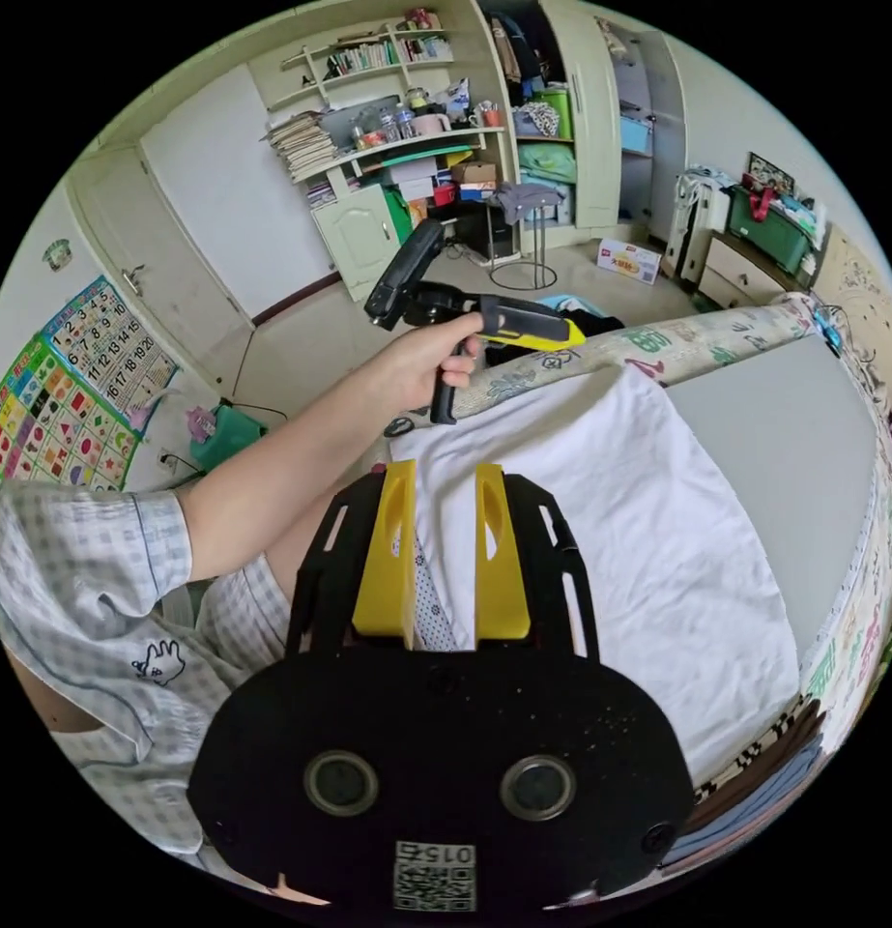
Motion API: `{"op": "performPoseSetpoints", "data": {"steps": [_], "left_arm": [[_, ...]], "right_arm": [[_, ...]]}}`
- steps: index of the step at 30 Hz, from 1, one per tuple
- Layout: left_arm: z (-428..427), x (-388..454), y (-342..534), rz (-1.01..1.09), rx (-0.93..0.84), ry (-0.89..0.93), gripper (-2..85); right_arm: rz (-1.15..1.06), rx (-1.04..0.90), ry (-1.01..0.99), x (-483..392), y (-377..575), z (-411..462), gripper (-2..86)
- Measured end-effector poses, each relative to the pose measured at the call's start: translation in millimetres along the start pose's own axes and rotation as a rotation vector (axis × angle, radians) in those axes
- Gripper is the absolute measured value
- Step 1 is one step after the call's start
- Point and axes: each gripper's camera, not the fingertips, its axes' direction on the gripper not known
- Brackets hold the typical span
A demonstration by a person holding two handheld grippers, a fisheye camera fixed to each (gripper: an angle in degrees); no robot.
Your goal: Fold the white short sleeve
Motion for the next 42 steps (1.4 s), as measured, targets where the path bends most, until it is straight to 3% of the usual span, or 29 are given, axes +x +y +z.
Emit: {"op": "performPoseSetpoints", "data": {"steps": [11,16,22,29,42], "left_arm": [[68,-32,-77,0.031,-0.169,0.047,7.2],[66,-36,-87,0.038,-0.164,0.075,0.6],[41,-24,-98,0.113,-0.065,0.014,-0.6],[59,-39,-100,0.057,-0.164,-0.090,-0.5],[-47,-35,-68,0.085,-0.085,-0.108,2.0]], "right_arm": [[-0.048,-0.238,0.100,50,60,81,7.4],[-0.090,-0.228,0.180,69,84,85,0.3],[-0.132,-0.188,0.079,96,113,74,-0.1],[-0.124,-0.241,0.110,120,118,95,0.2],[-0.021,0.022,-0.244,222,149,22,0.7]]}}
